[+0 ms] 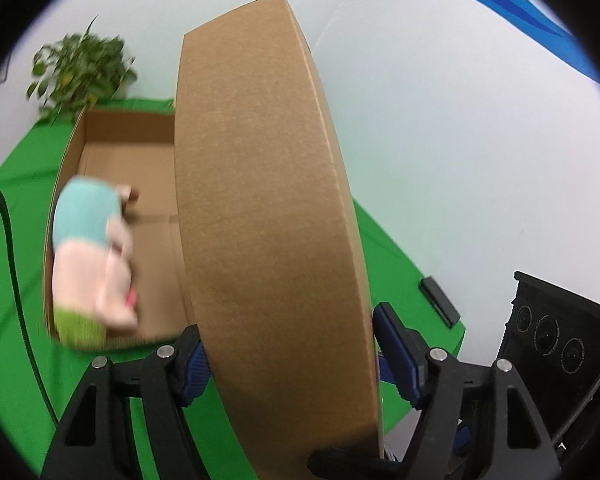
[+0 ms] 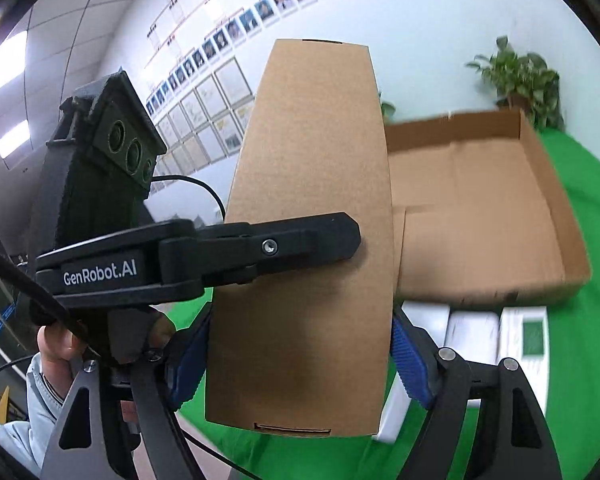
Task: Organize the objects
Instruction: 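Lift the brown box and lower it upright into the open box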
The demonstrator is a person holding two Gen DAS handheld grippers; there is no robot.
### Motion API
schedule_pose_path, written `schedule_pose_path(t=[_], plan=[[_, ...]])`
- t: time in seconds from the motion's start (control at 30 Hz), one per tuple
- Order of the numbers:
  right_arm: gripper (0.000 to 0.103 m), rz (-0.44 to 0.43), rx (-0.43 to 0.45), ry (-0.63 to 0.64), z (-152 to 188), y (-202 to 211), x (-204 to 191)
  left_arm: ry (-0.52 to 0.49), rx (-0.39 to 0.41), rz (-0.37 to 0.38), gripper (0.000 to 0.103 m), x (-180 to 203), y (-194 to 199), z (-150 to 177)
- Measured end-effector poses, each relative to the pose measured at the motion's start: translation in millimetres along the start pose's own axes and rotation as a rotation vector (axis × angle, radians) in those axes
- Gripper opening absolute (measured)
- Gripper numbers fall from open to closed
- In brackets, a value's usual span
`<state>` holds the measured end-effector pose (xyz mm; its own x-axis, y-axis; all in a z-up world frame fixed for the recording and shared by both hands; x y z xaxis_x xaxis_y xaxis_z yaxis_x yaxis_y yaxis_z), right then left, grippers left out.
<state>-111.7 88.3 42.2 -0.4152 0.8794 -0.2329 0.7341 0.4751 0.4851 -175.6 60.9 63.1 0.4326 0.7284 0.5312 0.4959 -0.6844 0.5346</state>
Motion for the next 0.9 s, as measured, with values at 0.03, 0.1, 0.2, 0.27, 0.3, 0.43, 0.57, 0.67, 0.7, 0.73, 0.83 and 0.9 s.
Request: schedule_pose_path(t=[0.03, 0.1, 0.2, 0.27, 0.3, 0.43, 0.57, 0.67, 0.7, 0.73, 0.83, 0.9], plan=[[0.077, 0.005, 0.010, 0.004, -7, 0, 2, -0.013, 0.008, 0.000, 0.072, 6, -1, -6], [0.077, 0.008, 0.029, 0.008, -25, 0, 8, -0.034, 0.023, -0.002, 0.072, 7, 6, -21], [0.077, 0.011, 0.045, 0.014, -46, -4, 14, -0.045, 0.034, 0.002, 0.072, 8, 4, -48], [0.077, 0.013, 0.050, 0.018, -60, -7, 17, -0.049, 0.037, -0.004, 0.072, 5, 1, -61], [0.077, 0.011, 0.052, 0.016, -65, -10, 19, -0.050, 0.037, -0.011, 0.072, 2, -2, -68], [0.077, -0.007, 0.039, 0.001, -82, -29, 27, -0.032, 0.017, -0.025, 0.072, -13, -15, -87], [0.077, -0.023, 0.012, -0.026, -93, -57, 42, -0.006, -0.017, -0.053, 0.072, -33, -34, -96], [0.077, -0.044, -0.021, -0.056, -95, -84, 58, 0.022, -0.052, -0.068, 0.072, -51, -52, -98], [0.077, -0.049, -0.036, -0.068, -94, -94, 63, 0.037, -0.073, -0.073, 0.072, -59, -61, -98], [0.077, -0.051, -0.050, -0.077, -92, -101, 67, 0.045, -0.085, -0.076, 0.072, -62, -64, -95], [0.077, -0.068, -0.094, -0.124, -83, -122, 75, 0.078, -0.130, -0.096, 0.072, -82, -86, -90], [0.077, -0.081, -0.117, -0.151, -75, -140, 90, 0.100, -0.164, -0.110, 0.072, -94, -100, -85]])
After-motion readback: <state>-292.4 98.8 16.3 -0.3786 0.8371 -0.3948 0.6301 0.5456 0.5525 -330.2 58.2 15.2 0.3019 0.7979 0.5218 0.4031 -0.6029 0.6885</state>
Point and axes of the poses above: each gripper's, at about its wrist camera, not at the fingertips, and y roughly against the way its jaws point, x to its right, z to its underside, the point moved 4 cm from there along -y, roughly the way its jaws point, and after that the axes turned 9 degrees about y, right-handed, at the moved point
